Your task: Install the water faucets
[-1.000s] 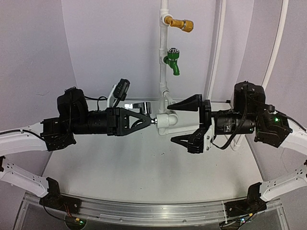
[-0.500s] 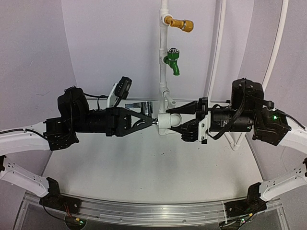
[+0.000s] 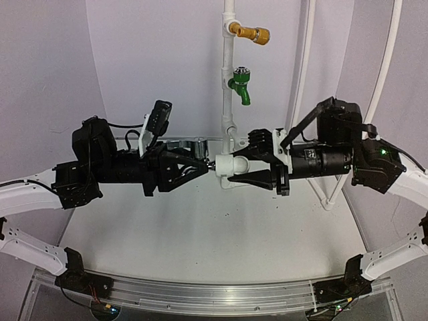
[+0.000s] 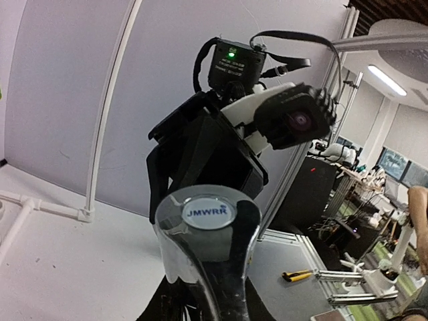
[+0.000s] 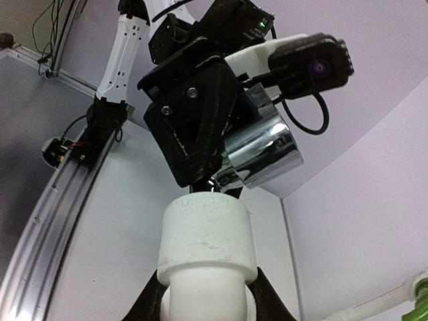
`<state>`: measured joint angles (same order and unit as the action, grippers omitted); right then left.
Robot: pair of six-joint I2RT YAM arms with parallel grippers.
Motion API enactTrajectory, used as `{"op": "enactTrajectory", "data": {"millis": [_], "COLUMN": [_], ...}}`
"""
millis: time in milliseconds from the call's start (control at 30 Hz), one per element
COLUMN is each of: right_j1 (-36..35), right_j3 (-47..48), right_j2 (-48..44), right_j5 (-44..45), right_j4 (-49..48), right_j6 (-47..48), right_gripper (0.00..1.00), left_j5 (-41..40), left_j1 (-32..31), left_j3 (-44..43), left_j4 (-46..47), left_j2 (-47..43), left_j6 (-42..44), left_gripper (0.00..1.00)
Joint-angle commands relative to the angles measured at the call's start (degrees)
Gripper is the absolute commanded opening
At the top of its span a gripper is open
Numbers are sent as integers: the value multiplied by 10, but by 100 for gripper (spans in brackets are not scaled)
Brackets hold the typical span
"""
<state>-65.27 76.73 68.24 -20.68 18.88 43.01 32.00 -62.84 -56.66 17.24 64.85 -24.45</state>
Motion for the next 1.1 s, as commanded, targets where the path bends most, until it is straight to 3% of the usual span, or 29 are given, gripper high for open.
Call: {"op": "enactTrajectory", "data": {"millis": [0,267,433,567,700,800,900,967,1000,1067], "right_j1": [2,43,84,100,112,115,120,124,128,136], "right_j3": [48,89,99,88,85,86,87,85,86,93], "right_j2": [13,67,104,112,125,130,124,120,118,115], "right_j5": [-76,-253,-377,-431,-480,-495,-484,-471,-457,-411], "right_j4": [-38,-29,-17,-16,-17,-15,-13,-10,-5,14], "right_j6": [-192,-441,-546,-591,-638,-639,-620,-608,-598,-560], "right_gripper": [0,0,0,0,0,0,1,15,28,29], "left_j5": [-60,-215,-283,-320,-414,-444,-427,-411,-404,-397], "left_j1": [-35,-103,-118,-134,-160,-169,-168,-168,-168,-167], "left_j3": [-18,-9,-2,-2,-4,-7,-8,-9,-9,-12], "left_j4": [-39,-115,-132,-149,-168,-169,-165,-161,-157,-152], "left_j2": [-20,-33,-48,-52,-26,-8,-14,-24,-32,-41], "left_j6": [215,551,650,710,786,794,744,706,678,627], "left_gripper": [0,0,0,0,0,0,0,0,0,0]}}
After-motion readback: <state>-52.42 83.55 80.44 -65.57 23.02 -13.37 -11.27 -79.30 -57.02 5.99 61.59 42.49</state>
